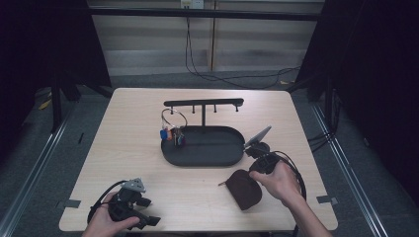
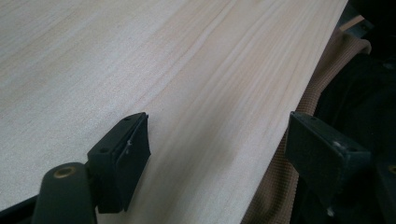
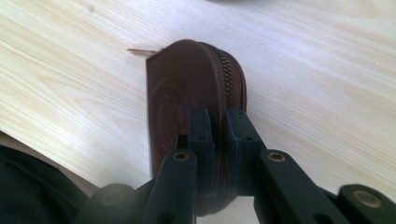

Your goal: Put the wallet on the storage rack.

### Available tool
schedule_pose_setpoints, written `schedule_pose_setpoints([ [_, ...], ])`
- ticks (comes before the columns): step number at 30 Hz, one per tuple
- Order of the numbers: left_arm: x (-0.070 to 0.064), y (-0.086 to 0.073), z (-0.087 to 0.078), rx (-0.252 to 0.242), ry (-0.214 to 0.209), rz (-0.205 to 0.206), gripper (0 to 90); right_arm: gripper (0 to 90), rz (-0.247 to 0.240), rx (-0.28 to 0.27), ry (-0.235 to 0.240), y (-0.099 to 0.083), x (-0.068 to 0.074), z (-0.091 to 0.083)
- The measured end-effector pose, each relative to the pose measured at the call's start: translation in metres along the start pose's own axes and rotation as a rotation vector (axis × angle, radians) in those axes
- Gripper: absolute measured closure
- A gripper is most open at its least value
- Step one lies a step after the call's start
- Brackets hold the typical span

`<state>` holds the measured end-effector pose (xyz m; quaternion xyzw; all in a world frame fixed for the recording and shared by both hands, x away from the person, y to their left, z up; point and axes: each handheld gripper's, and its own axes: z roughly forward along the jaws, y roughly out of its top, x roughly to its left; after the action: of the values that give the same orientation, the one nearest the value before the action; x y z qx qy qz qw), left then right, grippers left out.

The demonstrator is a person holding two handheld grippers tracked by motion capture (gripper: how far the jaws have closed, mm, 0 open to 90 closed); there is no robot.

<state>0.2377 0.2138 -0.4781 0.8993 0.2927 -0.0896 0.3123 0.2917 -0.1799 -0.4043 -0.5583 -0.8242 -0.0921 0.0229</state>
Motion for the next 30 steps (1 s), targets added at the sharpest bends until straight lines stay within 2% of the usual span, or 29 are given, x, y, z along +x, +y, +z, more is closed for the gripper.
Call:
schedule_pose_setpoints([
  [5,0.000,0.000,0.000,-0.003,0.000,0.005,22.1,82.4,-0.005,0.025,-0.011,0.003,0.003,-0.002],
  [13,0.000,0.000,-0.001,0.002,0.002,0.011,22.1,84.4,-0.033,0.027,-0.048,0.006,0.010,-0.009],
  [16,0.001,0.000,-0.002,0.006,0.006,0.017,22.1,84.5,-0.032,0.023,-0.045,0.007,0.011,-0.013],
  [24,0.001,0.000,-0.002,0.008,0.007,0.017,22.1,84.5,-0.037,0.023,-0.038,0.009,0.010,-0.023],
  [26,0.001,0.000,-0.001,0.007,0.012,0.012,22.1,84.5,-0.033,0.027,-0.051,0.008,0.009,-0.026],
  [27,0.001,0.000,-0.001,0.001,-0.001,0.011,22.1,84.5,-0.032,0.024,-0.052,0.008,0.008,-0.028],
  [28,0.000,0.000,-0.001,-0.001,0.002,-0.002,22.1,84.5,-0.028,0.021,-0.054,0.008,0.007,-0.030],
  [30,0.000,0.000,-0.001,0.000,0.006,0.003,22.1,84.5,-0.025,0.014,-0.064,0.008,0.006,-0.034],
])
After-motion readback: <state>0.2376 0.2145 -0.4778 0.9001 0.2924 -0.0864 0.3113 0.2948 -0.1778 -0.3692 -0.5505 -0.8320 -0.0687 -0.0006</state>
